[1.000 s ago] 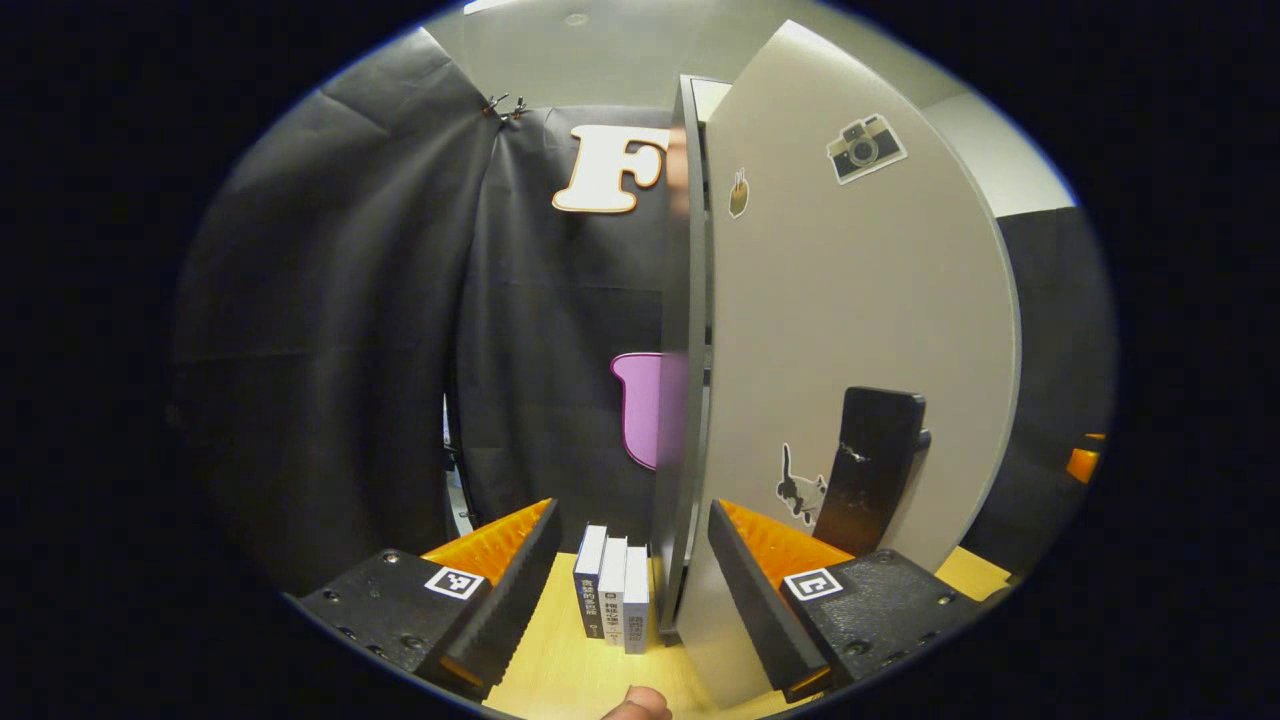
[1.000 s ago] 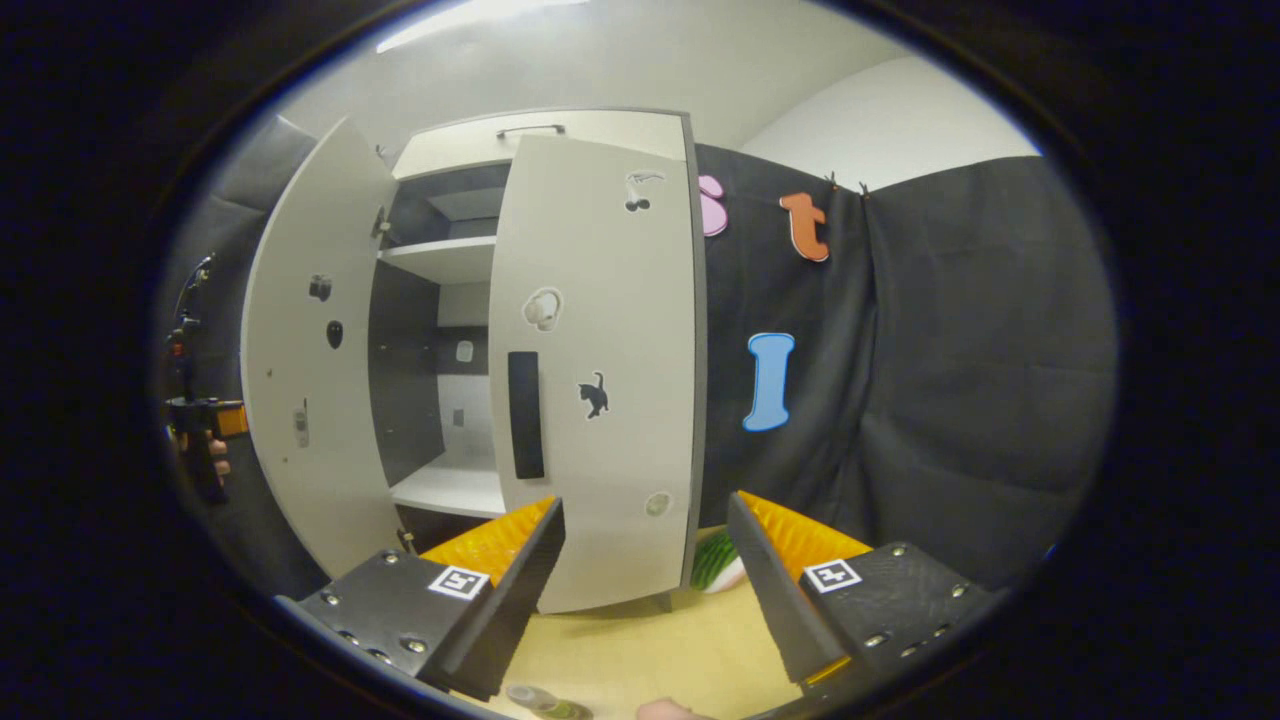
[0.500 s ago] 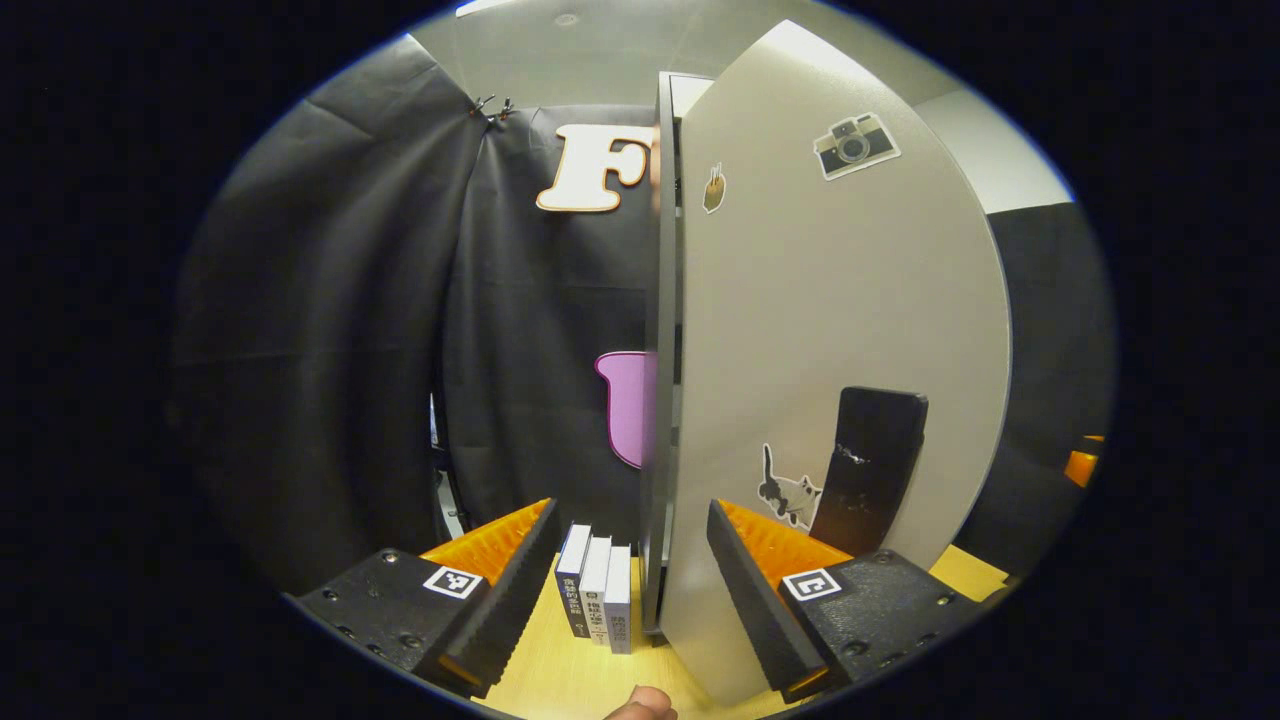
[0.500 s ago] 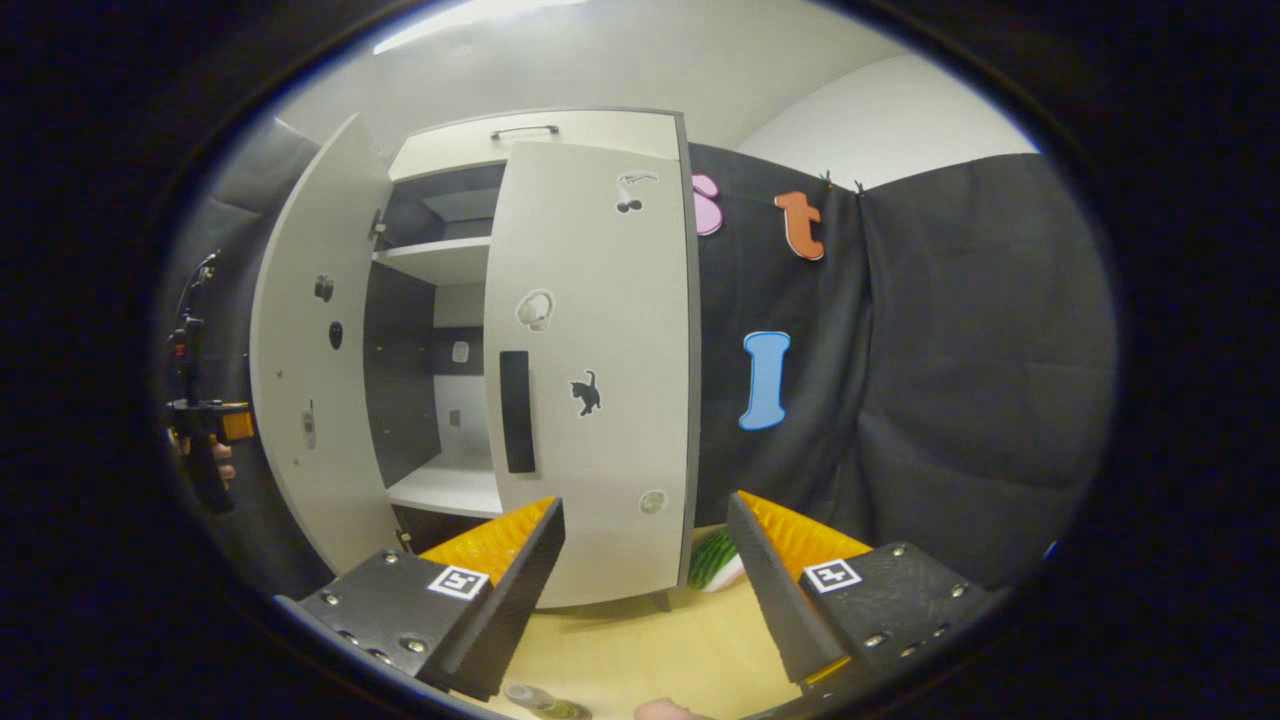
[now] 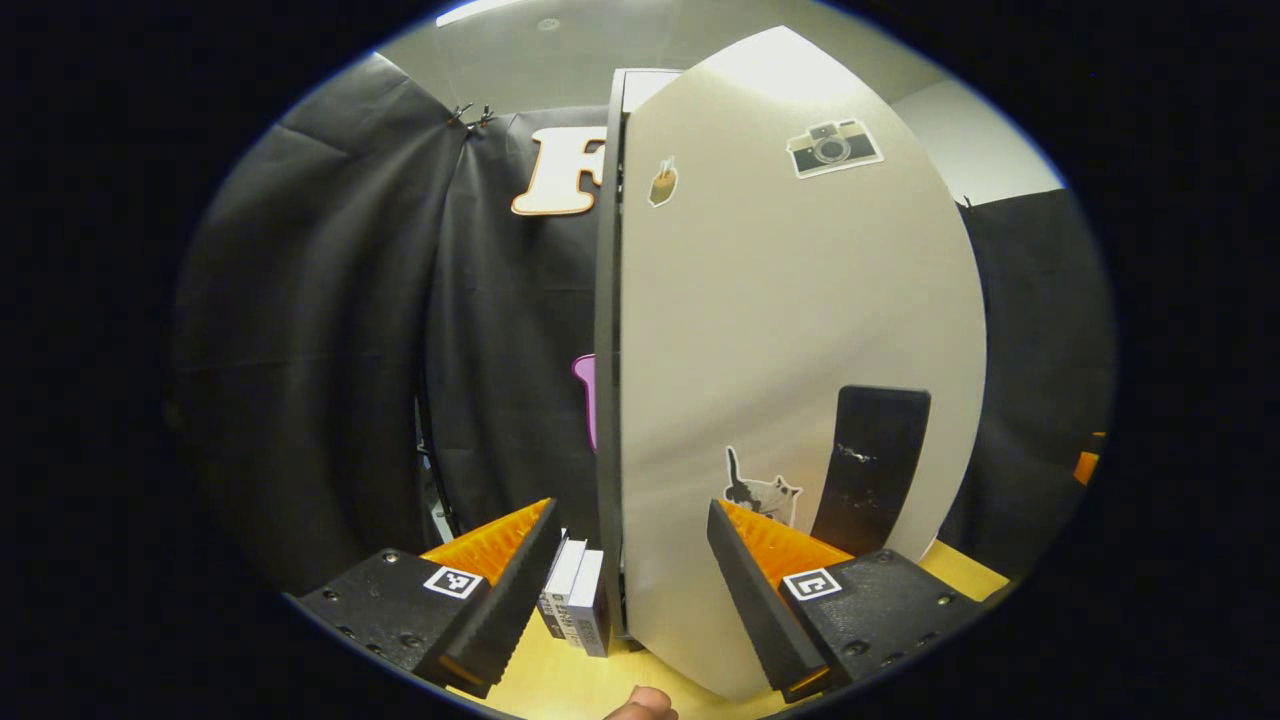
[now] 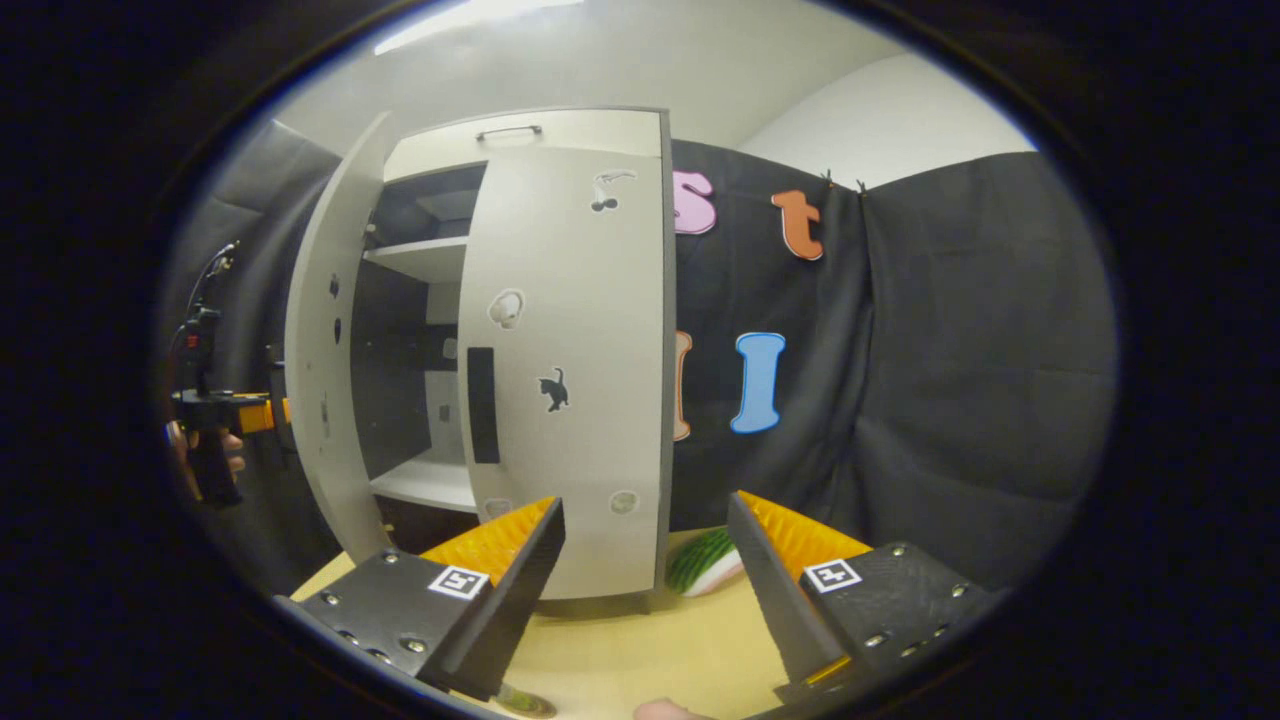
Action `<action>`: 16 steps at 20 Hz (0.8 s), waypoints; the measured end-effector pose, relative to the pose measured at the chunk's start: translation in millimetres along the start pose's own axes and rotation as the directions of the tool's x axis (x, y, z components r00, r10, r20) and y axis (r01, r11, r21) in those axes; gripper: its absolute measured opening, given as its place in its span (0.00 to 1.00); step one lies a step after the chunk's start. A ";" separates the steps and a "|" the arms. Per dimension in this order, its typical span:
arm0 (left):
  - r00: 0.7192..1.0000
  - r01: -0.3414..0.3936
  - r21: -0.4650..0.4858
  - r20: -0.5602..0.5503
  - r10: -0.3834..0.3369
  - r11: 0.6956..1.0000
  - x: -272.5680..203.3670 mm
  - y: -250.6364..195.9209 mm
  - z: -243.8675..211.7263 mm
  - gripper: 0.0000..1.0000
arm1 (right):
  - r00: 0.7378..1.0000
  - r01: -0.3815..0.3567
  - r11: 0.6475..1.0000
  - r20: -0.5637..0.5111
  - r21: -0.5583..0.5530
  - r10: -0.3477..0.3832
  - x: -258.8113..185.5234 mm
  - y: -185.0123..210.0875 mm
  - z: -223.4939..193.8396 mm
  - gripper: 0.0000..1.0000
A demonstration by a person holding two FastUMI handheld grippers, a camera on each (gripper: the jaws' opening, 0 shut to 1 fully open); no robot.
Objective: Grasp the bottle in the cabinet with the left hand and place it on the coaster, then close the right door with the right hand and the left door with the left hand.
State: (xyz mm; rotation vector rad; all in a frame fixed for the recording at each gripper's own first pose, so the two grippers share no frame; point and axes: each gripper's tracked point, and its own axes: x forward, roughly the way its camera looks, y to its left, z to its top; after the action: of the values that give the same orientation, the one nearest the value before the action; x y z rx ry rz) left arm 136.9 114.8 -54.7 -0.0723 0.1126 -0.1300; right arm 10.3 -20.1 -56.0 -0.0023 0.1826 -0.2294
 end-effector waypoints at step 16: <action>0.996 -0.090 -0.042 -0.021 0.090 0.995 -12.5 -49.9 -16.0 0.93 | 0.993 -0.112 0.994 0.023 -0.008 0.112 43.9 -3.4 -2.0 0.99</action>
State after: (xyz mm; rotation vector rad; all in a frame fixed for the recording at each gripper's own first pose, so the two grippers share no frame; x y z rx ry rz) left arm 116.5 66.1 -65.3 -0.1088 0.1374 -0.0382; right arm 51.2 -33.3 -65.8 -0.0011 0.1595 -0.1169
